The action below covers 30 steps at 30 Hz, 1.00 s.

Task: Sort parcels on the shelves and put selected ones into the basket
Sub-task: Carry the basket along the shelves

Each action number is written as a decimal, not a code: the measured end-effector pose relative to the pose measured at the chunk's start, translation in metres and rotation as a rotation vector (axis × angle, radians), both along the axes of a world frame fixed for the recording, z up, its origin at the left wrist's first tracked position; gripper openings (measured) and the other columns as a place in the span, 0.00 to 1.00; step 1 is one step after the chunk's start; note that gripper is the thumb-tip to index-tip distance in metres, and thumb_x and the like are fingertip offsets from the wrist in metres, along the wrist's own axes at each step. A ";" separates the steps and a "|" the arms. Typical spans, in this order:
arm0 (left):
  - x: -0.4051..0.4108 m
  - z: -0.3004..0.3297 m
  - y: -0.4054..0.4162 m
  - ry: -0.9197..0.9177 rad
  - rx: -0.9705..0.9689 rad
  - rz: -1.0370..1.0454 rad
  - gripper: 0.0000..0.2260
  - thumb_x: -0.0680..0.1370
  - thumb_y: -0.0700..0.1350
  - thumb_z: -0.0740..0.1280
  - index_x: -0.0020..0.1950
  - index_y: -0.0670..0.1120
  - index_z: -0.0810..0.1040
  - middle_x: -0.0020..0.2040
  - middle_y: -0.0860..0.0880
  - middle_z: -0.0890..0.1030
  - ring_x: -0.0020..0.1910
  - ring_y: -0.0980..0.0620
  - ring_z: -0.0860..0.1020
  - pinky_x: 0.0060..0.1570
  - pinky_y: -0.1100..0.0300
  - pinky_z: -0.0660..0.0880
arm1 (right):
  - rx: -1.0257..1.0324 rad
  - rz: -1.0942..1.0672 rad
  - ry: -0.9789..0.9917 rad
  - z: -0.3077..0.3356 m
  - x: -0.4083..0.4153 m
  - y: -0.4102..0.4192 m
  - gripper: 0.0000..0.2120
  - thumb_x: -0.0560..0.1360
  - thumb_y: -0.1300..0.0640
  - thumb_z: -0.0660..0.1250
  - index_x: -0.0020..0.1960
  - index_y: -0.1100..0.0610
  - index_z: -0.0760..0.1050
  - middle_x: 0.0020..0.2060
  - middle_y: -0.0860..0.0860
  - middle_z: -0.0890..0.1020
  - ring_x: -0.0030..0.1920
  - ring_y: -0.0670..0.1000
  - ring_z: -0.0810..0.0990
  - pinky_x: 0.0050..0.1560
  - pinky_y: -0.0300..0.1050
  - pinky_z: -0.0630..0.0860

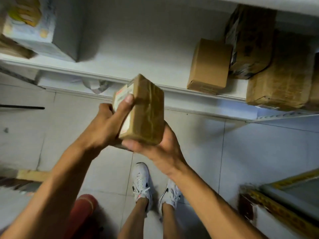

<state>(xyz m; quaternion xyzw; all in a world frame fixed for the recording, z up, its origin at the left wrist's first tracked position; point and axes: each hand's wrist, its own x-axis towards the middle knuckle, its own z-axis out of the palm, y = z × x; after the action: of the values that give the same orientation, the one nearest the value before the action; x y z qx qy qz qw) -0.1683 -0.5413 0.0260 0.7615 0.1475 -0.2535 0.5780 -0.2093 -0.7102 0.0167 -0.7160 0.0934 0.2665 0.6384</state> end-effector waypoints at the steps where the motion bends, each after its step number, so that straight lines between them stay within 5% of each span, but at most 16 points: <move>1: 0.004 0.003 -0.006 -0.051 0.070 0.021 0.28 0.75 0.69 0.64 0.51 0.43 0.76 0.38 0.53 0.83 0.32 0.58 0.82 0.29 0.67 0.75 | 0.139 -0.159 0.091 -0.007 0.001 0.004 0.41 0.53 0.41 0.82 0.64 0.47 0.76 0.54 0.44 0.85 0.55 0.45 0.84 0.55 0.49 0.81; 2: 0.009 0.008 -0.011 -0.053 0.087 0.049 0.25 0.76 0.65 0.67 0.55 0.44 0.74 0.43 0.52 0.83 0.36 0.60 0.83 0.32 0.67 0.77 | 0.223 -0.277 0.132 -0.018 0.003 0.003 0.40 0.53 0.43 0.82 0.64 0.51 0.77 0.54 0.47 0.86 0.55 0.49 0.85 0.54 0.49 0.82; 4: 0.019 0.009 -0.015 0.042 -0.045 0.084 0.28 0.73 0.62 0.73 0.63 0.48 0.69 0.54 0.48 0.83 0.47 0.55 0.85 0.45 0.52 0.84 | 0.386 -0.381 0.166 -0.034 0.008 -0.001 0.43 0.54 0.46 0.84 0.66 0.57 0.77 0.57 0.56 0.85 0.57 0.56 0.84 0.54 0.52 0.81; 7: 0.032 0.001 -0.011 0.206 -0.300 0.091 0.26 0.71 0.53 0.74 0.65 0.55 0.67 0.57 0.49 0.84 0.56 0.43 0.84 0.54 0.36 0.79 | 0.624 -0.389 0.219 -0.041 0.016 -0.011 0.51 0.54 0.40 0.84 0.70 0.61 0.73 0.63 0.61 0.81 0.60 0.58 0.81 0.58 0.53 0.80; 10: 0.038 -0.005 -0.014 0.194 -0.405 0.165 0.25 0.69 0.48 0.73 0.64 0.57 0.69 0.54 0.50 0.85 0.55 0.41 0.83 0.48 0.41 0.81 | 0.645 -0.306 0.281 -0.042 0.023 -0.018 0.48 0.54 0.34 0.82 0.68 0.54 0.74 0.59 0.55 0.83 0.57 0.53 0.82 0.56 0.50 0.79; 12: 0.038 -0.009 -0.013 0.097 -0.397 0.230 0.25 0.69 0.45 0.71 0.63 0.57 0.68 0.53 0.50 0.85 0.54 0.43 0.84 0.43 0.46 0.80 | 0.481 -0.303 0.271 -0.040 0.030 -0.016 0.52 0.54 0.28 0.78 0.70 0.54 0.71 0.56 0.53 0.84 0.50 0.51 0.83 0.49 0.48 0.79; 16: 0.048 -0.017 0.012 -0.142 -0.291 0.348 0.22 0.74 0.43 0.67 0.68 0.53 0.71 0.59 0.45 0.83 0.58 0.40 0.82 0.55 0.39 0.79 | 0.240 -0.245 0.127 -0.032 0.058 0.021 0.32 0.73 0.32 0.58 0.72 0.49 0.69 0.56 0.51 0.81 0.40 0.48 0.78 0.39 0.46 0.77; 18: 0.060 -0.026 0.028 -0.216 -0.316 0.513 0.17 0.79 0.44 0.65 0.68 0.45 0.74 0.63 0.40 0.80 0.62 0.39 0.80 0.60 0.39 0.77 | 0.147 -0.214 0.058 -0.029 0.085 0.051 0.30 0.75 0.36 0.58 0.74 0.47 0.65 0.61 0.50 0.81 0.46 0.49 0.81 0.40 0.45 0.79; 20: 0.076 -0.032 0.040 -0.246 -0.311 0.725 0.15 0.81 0.50 0.65 0.63 0.42 0.77 0.61 0.40 0.82 0.59 0.42 0.82 0.54 0.45 0.79 | 0.103 -0.230 0.005 -0.032 0.116 0.084 0.31 0.77 0.37 0.60 0.78 0.45 0.60 0.68 0.51 0.78 0.58 0.52 0.81 0.50 0.48 0.82; 24: 0.116 -0.052 0.067 -0.068 -0.139 0.923 0.19 0.80 0.53 0.68 0.68 0.45 0.75 0.53 0.47 0.81 0.49 0.48 0.82 0.40 0.54 0.83 | -0.057 -0.134 0.053 -0.039 0.169 0.140 0.30 0.84 0.42 0.57 0.82 0.48 0.52 0.76 0.56 0.68 0.73 0.61 0.68 0.73 0.54 0.66; 27: 0.135 -0.070 0.082 0.044 -0.182 1.007 0.19 0.77 0.42 0.74 0.66 0.41 0.76 0.54 0.39 0.84 0.41 0.49 0.85 0.37 0.57 0.83 | -0.037 -0.059 0.087 -0.052 0.188 0.159 0.26 0.84 0.58 0.59 0.80 0.49 0.60 0.75 0.55 0.71 0.73 0.60 0.70 0.73 0.53 0.68; 30: 0.137 -0.075 0.080 0.023 -0.258 1.201 0.21 0.74 0.39 0.76 0.64 0.40 0.75 0.52 0.40 0.85 0.41 0.48 0.87 0.42 0.56 0.84 | -0.002 -0.037 0.086 -0.056 0.180 0.157 0.31 0.80 0.67 0.61 0.79 0.45 0.63 0.73 0.52 0.74 0.71 0.57 0.73 0.68 0.51 0.74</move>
<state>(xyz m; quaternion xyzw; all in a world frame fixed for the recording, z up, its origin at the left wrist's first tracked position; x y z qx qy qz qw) -0.0309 -0.4617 -0.0487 0.4665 0.5254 0.0925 0.7055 -0.0292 -0.5527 -0.0392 -0.7027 0.1340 0.2850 0.6380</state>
